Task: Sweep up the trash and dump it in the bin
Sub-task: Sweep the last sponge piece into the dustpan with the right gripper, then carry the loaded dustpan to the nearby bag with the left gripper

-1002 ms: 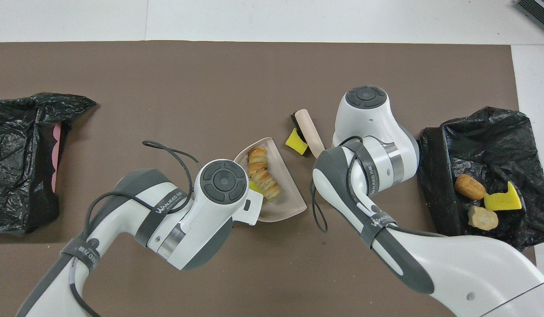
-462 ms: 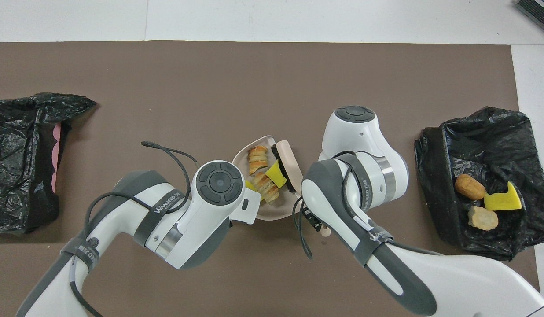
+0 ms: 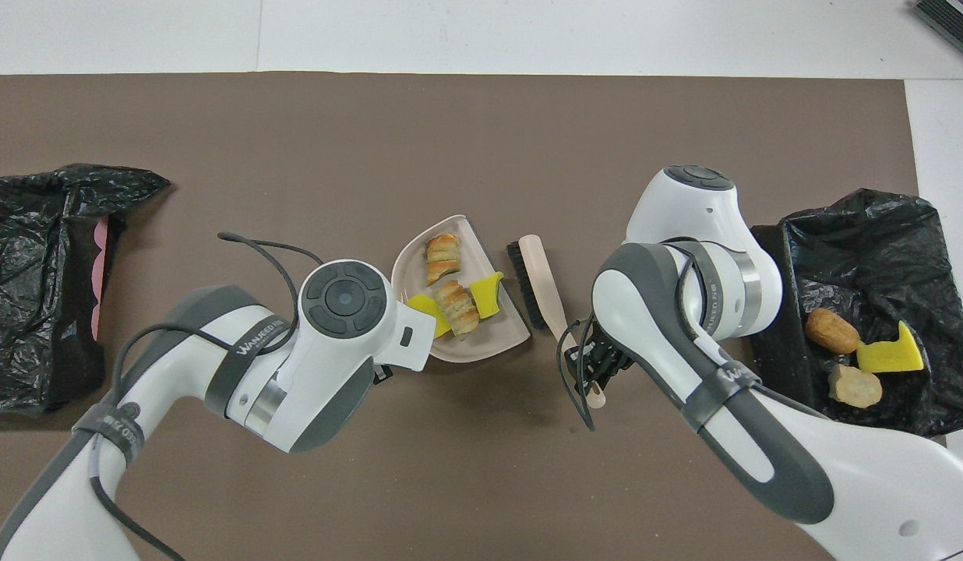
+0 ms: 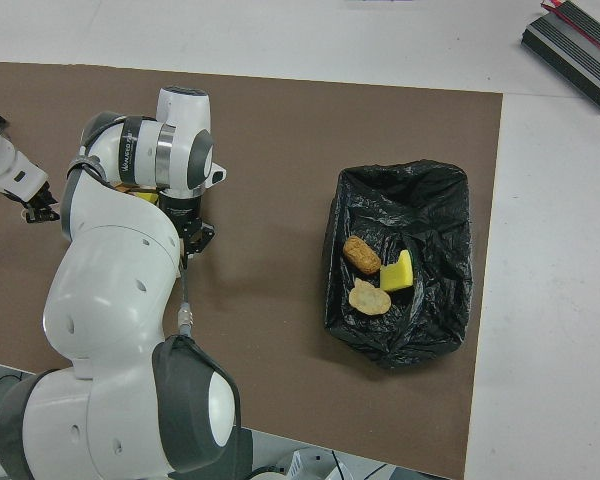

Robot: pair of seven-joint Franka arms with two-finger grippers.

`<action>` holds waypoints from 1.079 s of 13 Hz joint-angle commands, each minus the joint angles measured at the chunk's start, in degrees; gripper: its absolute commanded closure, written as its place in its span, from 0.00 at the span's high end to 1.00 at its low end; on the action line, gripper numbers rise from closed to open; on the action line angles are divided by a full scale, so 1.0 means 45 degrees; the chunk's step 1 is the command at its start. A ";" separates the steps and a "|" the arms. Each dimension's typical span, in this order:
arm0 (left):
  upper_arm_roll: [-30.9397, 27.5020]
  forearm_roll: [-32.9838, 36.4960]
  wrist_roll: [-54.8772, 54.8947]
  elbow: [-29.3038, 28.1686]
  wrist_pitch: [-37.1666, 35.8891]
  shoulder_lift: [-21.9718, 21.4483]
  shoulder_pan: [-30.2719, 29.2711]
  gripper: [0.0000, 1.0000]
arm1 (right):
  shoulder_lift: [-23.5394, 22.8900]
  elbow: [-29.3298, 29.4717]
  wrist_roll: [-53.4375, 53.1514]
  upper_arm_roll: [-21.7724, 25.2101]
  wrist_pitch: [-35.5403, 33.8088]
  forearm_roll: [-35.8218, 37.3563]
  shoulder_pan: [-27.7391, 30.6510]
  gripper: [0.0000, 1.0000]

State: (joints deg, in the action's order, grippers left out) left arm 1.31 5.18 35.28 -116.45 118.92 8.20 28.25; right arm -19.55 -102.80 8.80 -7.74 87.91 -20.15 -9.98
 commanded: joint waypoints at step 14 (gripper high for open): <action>-0.0427 -0.0643 1.1078 0.4140 -0.3243 -0.0358 -0.6019 0.00 | 0.3385 -0.1450 -0.9551 -0.0115 0.0442 -0.0131 -0.4965 0.00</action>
State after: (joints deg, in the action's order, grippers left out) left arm -1.15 3.23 79.91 -98.99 105.67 6.52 4.45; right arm -8.00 -105.38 -32.48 -8.40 87.26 -20.38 -29.91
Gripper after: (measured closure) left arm 0.683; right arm 0.722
